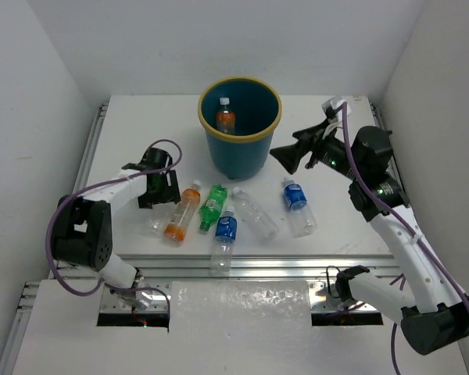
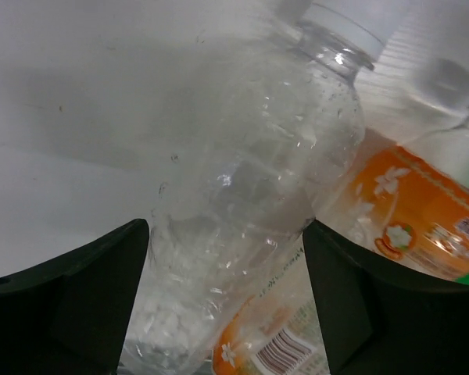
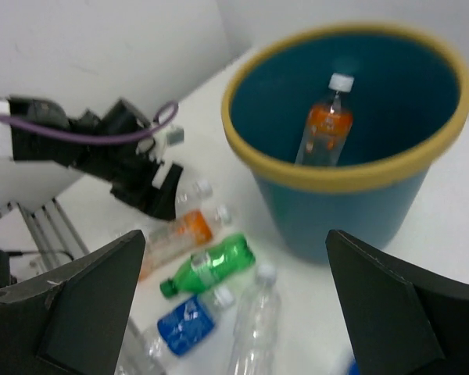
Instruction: Put the plastic bottles in the bin
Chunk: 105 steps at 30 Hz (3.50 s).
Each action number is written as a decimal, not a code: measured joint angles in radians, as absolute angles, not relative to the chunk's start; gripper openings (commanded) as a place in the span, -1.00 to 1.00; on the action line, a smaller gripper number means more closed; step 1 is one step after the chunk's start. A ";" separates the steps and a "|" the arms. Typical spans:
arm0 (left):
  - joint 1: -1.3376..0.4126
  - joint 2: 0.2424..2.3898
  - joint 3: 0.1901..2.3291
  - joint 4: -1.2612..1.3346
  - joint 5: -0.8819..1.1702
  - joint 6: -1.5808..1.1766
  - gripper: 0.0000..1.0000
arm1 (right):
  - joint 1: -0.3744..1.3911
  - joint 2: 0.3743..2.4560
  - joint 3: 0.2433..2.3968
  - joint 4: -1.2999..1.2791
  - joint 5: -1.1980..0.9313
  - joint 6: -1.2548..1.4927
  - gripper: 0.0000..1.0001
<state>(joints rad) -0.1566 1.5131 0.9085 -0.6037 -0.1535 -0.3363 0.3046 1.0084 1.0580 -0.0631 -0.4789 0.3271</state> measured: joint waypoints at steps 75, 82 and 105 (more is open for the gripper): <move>-0.447 0.947 1.310 -0.249 0.052 -0.426 0.99 | 0.299 1.377 0.696 -0.407 0.054 0.393 0.27; -0.450 0.939 1.065 -0.266 0.183 -0.475 1.00 | 0.291 1.364 0.660 -0.331 -0.003 0.389 -0.89; -0.785 1.119 0.849 0.075 0.382 -0.561 0.93 | 0.289 0.659 0.603 -0.108 -0.746 0.589 -0.89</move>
